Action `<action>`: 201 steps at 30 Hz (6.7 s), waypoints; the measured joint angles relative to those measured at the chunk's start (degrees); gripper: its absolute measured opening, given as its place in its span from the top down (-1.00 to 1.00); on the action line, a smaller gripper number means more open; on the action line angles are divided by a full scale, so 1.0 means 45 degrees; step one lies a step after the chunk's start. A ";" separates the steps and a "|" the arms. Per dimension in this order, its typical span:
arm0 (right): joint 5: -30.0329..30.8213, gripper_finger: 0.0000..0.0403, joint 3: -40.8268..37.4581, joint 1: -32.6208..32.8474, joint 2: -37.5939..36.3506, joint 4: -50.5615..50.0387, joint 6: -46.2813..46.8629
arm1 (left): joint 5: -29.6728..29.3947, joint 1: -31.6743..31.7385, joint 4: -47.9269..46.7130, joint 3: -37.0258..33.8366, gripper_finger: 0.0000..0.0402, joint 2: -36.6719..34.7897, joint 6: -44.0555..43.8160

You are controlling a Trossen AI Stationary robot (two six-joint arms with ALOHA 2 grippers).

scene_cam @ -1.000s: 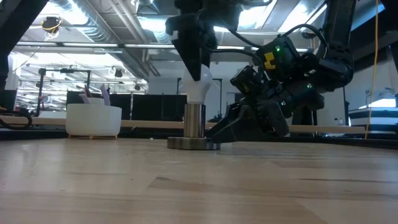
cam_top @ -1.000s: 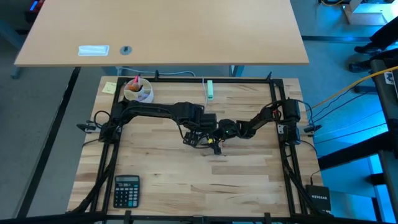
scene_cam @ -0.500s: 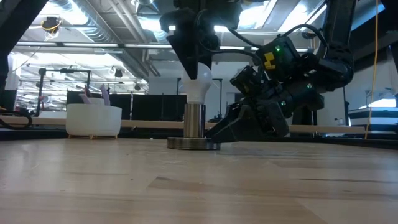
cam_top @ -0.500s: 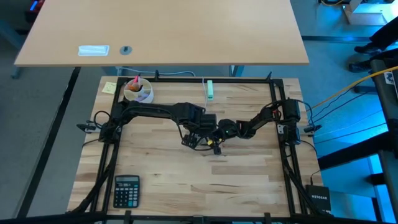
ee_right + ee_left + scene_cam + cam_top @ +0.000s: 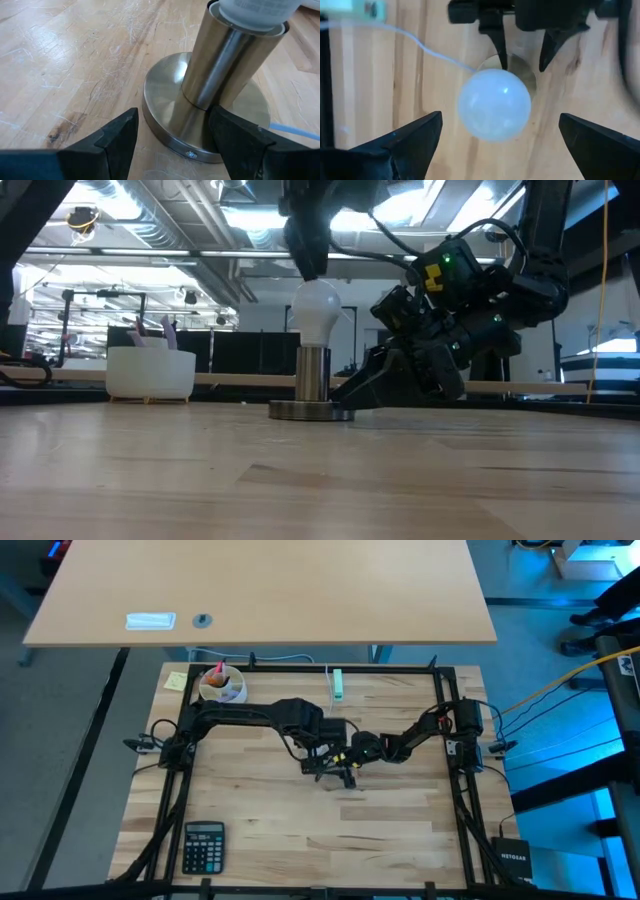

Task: Screw lightbulb
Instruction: Insert the lightbulb into the lamp socket

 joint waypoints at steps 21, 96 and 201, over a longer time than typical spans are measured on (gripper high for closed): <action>0.0000 -0.23 -0.0010 0.0000 0.0000 0.0007 0.0109 | -0.1003 -0.0173 -0.0747 0.0268 -0.93 -0.0141 -0.5066; -0.0015 -0.23 -0.0005 0.0000 -0.0005 -0.0007 0.0158 | 0.0244 0.1070 0.1547 -0.1446 -0.93 -0.0522 -1.0150; -0.0005 -0.23 0.0000 0.0000 0.0000 -0.0004 0.0046 | -0.0482 0.0462 0.1276 -0.1389 -0.87 0.0093 0.5310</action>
